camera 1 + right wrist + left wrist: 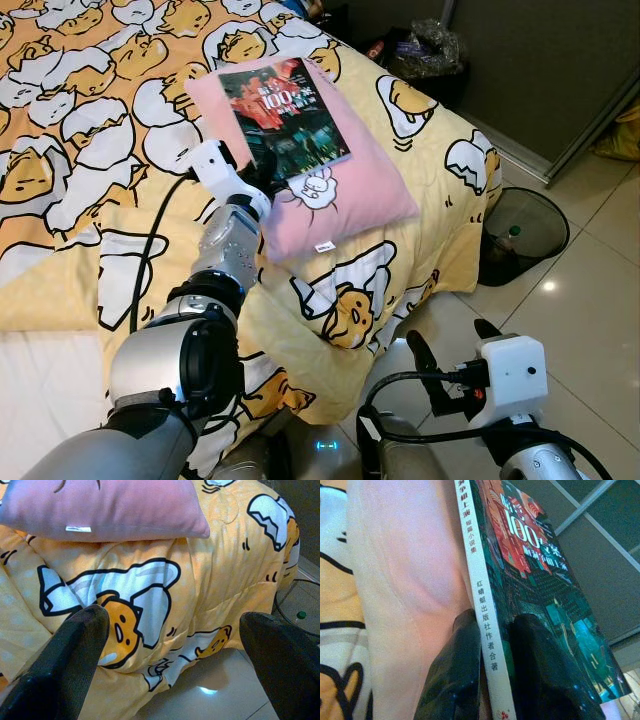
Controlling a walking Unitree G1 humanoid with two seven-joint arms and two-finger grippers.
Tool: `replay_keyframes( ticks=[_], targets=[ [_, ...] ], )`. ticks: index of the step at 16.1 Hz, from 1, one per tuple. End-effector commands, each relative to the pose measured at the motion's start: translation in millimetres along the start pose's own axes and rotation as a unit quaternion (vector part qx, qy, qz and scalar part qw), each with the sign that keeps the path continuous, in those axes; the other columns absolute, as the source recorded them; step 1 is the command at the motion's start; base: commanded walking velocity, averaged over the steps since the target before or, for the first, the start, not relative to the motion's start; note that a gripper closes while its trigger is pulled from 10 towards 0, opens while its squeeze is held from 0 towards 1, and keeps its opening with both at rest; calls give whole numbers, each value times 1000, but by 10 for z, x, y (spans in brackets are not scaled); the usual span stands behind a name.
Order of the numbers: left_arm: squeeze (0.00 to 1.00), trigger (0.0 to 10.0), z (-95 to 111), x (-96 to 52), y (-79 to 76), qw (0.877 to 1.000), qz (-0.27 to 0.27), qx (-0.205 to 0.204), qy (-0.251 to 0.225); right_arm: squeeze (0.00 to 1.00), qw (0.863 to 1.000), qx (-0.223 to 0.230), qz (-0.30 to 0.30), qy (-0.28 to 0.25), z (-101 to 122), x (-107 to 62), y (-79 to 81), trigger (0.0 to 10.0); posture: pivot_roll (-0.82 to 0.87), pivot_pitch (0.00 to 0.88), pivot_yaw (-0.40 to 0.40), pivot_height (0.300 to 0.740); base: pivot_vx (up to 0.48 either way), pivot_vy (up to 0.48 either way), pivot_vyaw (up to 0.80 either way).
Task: Clean up the room
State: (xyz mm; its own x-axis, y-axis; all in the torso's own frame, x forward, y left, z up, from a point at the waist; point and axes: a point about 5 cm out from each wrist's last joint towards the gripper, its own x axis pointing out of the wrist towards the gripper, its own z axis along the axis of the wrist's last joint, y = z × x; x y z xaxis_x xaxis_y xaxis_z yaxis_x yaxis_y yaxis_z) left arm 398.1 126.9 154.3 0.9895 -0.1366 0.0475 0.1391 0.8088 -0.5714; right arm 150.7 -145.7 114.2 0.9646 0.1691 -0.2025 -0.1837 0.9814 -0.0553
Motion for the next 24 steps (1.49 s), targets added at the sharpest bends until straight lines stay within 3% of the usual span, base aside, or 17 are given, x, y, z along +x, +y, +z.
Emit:
replay_keyframes(
  ticks=[1,3,6,9,11,13,16,19,20,21,22,23,24],
  targets=[
    [0,0,-124,-20,-30,1000,-10,-7,27,0,1000,-2,1,8,-44,-7,-9,10000,-393,198,38,740,0,0,0],
    [0,0,-58,8,-86,999,-33,-7,14,0,1000,-4,0,4,-39,34,-24,10000,-388,189,40,740,0,0,0],
    [0,0,195,72,-194,996,-81,31,-27,0,1000,-2,-4,-8,-20,158,-70,10000,-365,160,43,740,0,0,0],
    [0,0,576,114,-243,988,-102,80,-88,0,1000,1,-12,-29,34,396,-161,10000,-318,111,45,740,0,0,0],
    [0,0,755,93,-218,974,-104,167,-115,0,999,-1,-9,-53,119,558,-171,10000,-289,80,43,740,0,0,0],
    [0,0,683,84,-155,977,-89,169,-100,0,998,-2,-5,-61,140,665,-152,10000,-288,50,47,740,0,0,0],
    [0,0,585,68,-158,970,-81,213,-88,0,998,-6,-10,-68,152,721,-191,10000,-291,31,49,740,0,0,0],
    [0,0,236,45,-139,975,-68,208,-22,0,997,-10,-8,-72,153,774,-198,10000,-292,29,48,740,0,0,0],
    [0,706,131,27,-107,979,-56,196,-2,0,997,-10,-7,-72,149,778,-192,10000,-297,32,47,740,0,0,0],
    [678,4314,50,8,-74,980,-42,192,13,0,997,-11,-6,-72,143,767,-186,10000,-301,38,48,740,0,0,0],
    [1000,6863,-56,-18,-45,980,-35,194,35,0,998,-13,-6,-67,120,750,-192,10000,-305,44,47,740,0,0,0],
    [1000,10000,-106,-33,-35,978,-33,199,46,0,998,-13,-6,-66,112,736,-196,10000,-308,51,47,740,0,0,0],
    [1000,10000,-174,-53,-23,976,-33,205,62,0,998,-14,-6,-63,99,725,-199,10000,-311,55,48,740,0,0,0]
  ],
)
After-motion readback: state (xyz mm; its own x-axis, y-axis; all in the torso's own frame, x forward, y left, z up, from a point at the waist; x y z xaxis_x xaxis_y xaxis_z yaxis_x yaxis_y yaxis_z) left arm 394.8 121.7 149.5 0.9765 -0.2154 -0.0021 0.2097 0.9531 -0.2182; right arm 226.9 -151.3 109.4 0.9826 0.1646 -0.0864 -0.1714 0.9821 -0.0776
